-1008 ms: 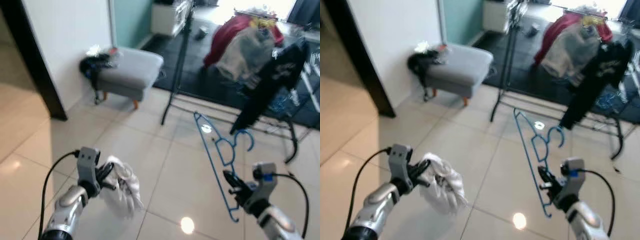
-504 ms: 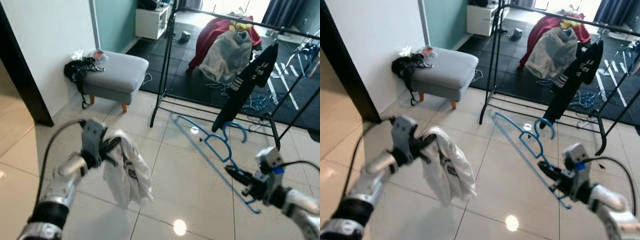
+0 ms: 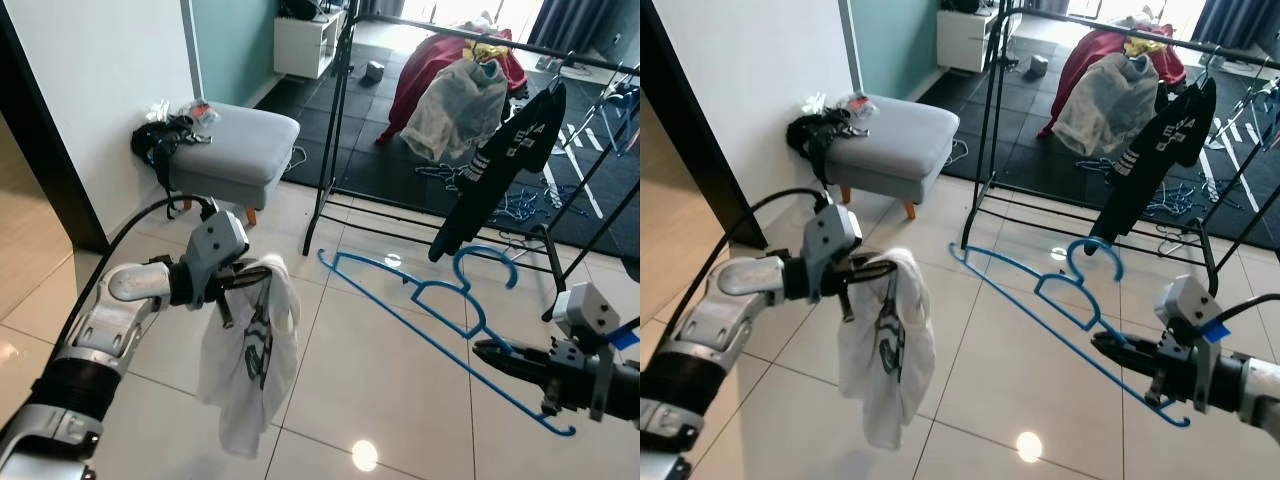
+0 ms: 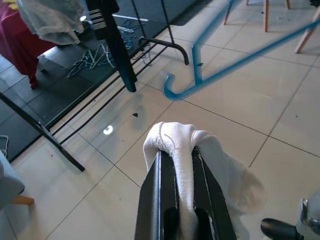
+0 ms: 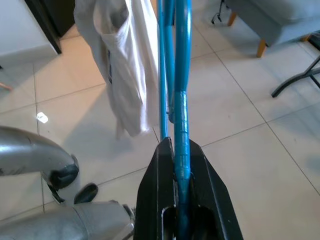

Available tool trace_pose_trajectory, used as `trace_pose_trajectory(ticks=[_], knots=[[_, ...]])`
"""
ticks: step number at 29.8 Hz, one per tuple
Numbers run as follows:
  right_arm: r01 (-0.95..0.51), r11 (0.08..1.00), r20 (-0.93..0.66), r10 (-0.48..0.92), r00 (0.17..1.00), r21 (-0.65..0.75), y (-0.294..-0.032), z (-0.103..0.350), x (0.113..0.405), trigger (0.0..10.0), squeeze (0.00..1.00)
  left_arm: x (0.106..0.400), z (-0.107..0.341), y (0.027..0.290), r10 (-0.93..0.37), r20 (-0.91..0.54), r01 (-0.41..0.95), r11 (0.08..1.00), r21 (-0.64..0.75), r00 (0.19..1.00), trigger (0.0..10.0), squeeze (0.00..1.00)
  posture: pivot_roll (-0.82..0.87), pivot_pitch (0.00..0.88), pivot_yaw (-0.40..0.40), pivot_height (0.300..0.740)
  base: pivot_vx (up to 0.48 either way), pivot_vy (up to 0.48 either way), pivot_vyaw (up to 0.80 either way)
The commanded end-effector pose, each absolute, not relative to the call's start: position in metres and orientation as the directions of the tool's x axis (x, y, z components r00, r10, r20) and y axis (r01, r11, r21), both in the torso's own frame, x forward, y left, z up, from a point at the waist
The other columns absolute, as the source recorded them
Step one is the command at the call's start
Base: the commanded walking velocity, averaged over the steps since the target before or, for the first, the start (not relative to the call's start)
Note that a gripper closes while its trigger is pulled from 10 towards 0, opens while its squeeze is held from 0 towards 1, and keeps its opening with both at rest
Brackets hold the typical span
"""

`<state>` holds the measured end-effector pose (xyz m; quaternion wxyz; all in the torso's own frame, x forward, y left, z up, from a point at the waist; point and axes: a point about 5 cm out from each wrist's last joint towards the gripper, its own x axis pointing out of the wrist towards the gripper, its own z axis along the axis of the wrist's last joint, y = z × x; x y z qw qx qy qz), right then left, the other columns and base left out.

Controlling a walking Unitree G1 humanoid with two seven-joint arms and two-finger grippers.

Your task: Hang hanger

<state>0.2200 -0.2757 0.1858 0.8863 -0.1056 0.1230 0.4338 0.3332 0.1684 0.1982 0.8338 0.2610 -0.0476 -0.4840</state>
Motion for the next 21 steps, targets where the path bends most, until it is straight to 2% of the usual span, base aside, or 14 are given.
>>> trace_pose_trajectory(ticks=[1, 6, 9, 14, 21], knots=[[-0.813, 0.577, -0.280, 0.770, 0.573, -0.079, -0.270, 0.194, 0.219, 10.0, 0.00, 0.333, 0.213, 0.167, -0.838, -0.186, 0.768, 0.350, 0.537, 0.512, 10.0, 0.00, -0.04, 0.063, -0.030, 0.740, 0.000, 0.000, 0.00], [-0.829, 0.556, -0.317, 0.777, 0.543, -0.059, -0.267, 0.189, 0.217, 10.0, 0.00, 0.335, 0.214, 0.168, -0.826, -0.208, 0.755, 0.337, 0.563, 0.524, 10.0, 0.00, -0.04, 0.060, -0.036, 0.740, 0.000, 0.000, 0.00], [-0.814, 0.578, -0.371, 0.744, 0.556, -0.060, -0.269, 0.183, 0.217, 10.0, 0.00, 0.343, 0.221, 0.168, -0.794, -0.181, 0.704, 0.377, 0.602, 0.580, 10.0, 0.00, -0.04, 0.063, -0.036, 0.740, 0.000, 0.000, 0.00], [-0.812, 0.583, -0.346, 0.756, 0.555, -0.030, -0.265, 0.183, 0.215, 10.0, 0.00, 0.347, 0.227, 0.165, -0.780, -0.127, 0.665, 0.421, 0.617, 0.612, 10.0, 0.00, -0.04, 0.064, -0.038, 0.740, 0.000, 0.000, 0.00], [-0.835, 0.544, -0.311, 0.810, 0.498, 0.081, -0.256, 0.181, 0.201, 10.0, 0.00, 0.346, 0.228, 0.148, -0.786, -0.066, 0.641, 0.448, 0.623, 0.615, 10.0, 0.00, -0.07, 0.077, -0.042, 0.740, 0.000, 0.000, 0.00]])
